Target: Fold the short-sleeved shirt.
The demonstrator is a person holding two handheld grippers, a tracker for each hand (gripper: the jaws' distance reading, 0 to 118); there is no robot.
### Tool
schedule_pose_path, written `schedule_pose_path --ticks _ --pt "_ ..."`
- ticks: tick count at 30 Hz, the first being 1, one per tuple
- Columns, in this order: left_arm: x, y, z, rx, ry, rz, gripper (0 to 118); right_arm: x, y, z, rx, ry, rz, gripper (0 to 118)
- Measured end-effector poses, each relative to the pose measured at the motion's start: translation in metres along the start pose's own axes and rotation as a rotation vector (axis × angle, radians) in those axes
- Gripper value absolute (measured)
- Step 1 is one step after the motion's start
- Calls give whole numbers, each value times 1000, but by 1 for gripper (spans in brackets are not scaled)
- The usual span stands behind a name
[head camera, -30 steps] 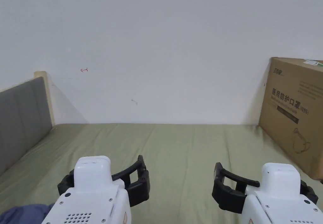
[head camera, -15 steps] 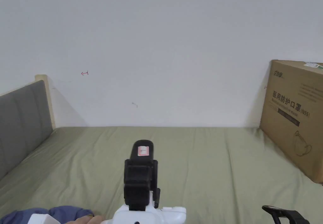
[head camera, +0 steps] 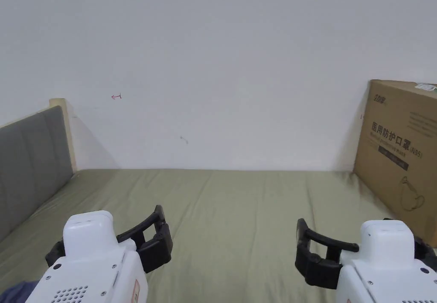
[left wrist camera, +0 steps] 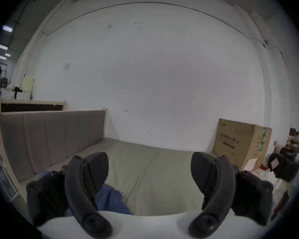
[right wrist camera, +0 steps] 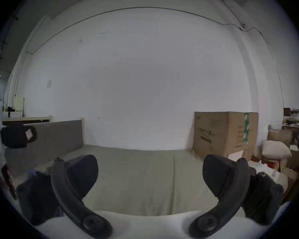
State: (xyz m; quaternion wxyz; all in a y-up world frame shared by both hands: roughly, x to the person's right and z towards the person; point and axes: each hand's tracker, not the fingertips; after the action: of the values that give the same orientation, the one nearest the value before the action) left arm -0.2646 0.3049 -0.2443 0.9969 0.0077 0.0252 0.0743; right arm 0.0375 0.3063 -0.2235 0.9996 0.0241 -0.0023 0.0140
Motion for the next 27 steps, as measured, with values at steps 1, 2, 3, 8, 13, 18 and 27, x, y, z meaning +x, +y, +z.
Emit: schedule_pose_path --ticks 1,2,3,8,13,18,27 --pt "5 1 3 -5 11 -37 101 -3 0 0 -1 8 -4 118" --pt "9 2 7 -2 15 -57 101 -5 -1 0 -3 9 -6 118" --pt "11 0 7 4 20 -77 101 -2 -1 0 -4 3 -15 118" --pt "16 3 17 37 6 -106 101 1 -2 -1 -6 -51 -51 118" --pt "21 6 18 39 -19 -165 101 2 -2 0 -14 -48 -30 118" --pt "22 6 16 23 -44 -162 100 2 -3 1 -15 -48 -37 118" --pt "12 0 14 -46 -116 -107 1 18 -5 1 -71 -5 -89 4"
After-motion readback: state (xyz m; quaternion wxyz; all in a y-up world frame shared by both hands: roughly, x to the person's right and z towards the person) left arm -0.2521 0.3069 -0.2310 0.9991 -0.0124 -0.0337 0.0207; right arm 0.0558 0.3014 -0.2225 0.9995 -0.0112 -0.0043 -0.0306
